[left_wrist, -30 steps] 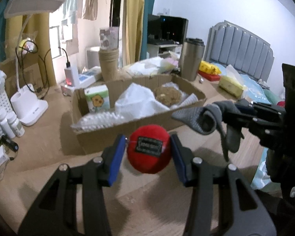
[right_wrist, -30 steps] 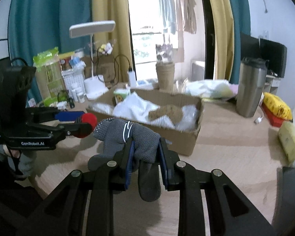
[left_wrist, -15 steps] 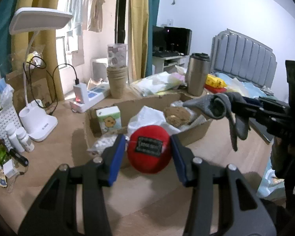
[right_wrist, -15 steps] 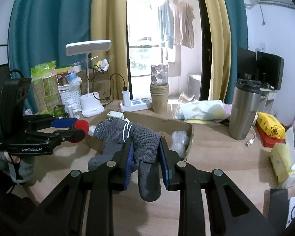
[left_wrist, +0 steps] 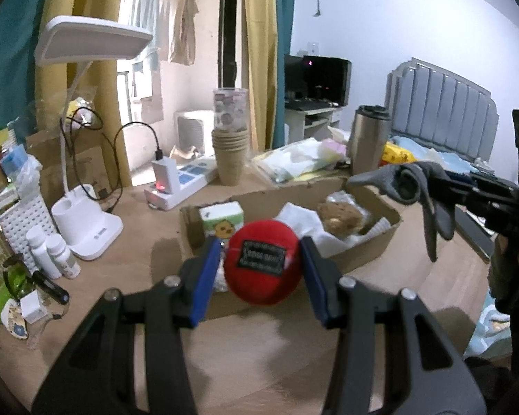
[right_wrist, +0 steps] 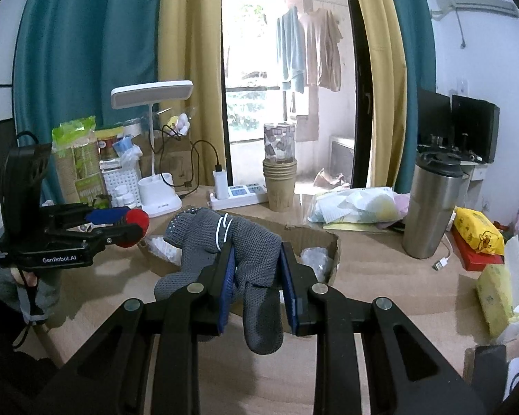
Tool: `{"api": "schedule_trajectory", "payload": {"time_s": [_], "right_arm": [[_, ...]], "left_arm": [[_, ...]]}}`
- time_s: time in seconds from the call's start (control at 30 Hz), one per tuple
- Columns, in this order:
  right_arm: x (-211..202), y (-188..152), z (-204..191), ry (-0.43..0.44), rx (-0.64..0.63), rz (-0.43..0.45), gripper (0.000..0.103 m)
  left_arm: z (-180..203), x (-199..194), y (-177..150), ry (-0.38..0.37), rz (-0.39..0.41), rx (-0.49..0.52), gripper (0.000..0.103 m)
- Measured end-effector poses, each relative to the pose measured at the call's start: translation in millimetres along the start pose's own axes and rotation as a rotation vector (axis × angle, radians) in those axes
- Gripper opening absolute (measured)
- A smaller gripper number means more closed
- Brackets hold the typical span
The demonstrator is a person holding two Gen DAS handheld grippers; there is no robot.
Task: Organize soft objects
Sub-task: 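Carry the red ball with the left tool while the right tool carries the gloves to the box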
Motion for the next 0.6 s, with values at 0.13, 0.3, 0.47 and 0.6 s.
{"api": "schedule_trajectory", "payload": {"time_s": [0.13, 0.3, 0.47, 0.6], "right_arm": [[13.0, 4.2, -1.8, 0.007, -0.005, -0.009, 0.027], [32.0, 12.9, -7.5, 0.018, -0.013, -0.012, 0.027], [50.9, 19.3, -14.5, 0.036, -0.009, -0.009, 0.027], [63.5, 23.5, -19.2, 0.051, -0.014, -0.015, 0.027]], "left_arm": [[-11.4, 1.3, 1.3, 0.022, 0.008, -0.017, 0.048], [-24.6, 5.9, 4.6, 0.034, 0.02, -0.039, 0.048], [-33.8, 12.3, 8.0, 0.036, 0.022, -0.048, 0.048], [-36.3, 18.4, 9.5, 0.031, 0.023, -0.053, 0.048]]}}
Point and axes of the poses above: each gripper's, at about its wrist camera, not at the fingertips, and x roughly the way its jaws point, z to its right, y to its top, the point moved 1 cm from there along x, roughly the way its jaws point, and after that the axes turned 12 degrees about -y, right-handed, at the moved point
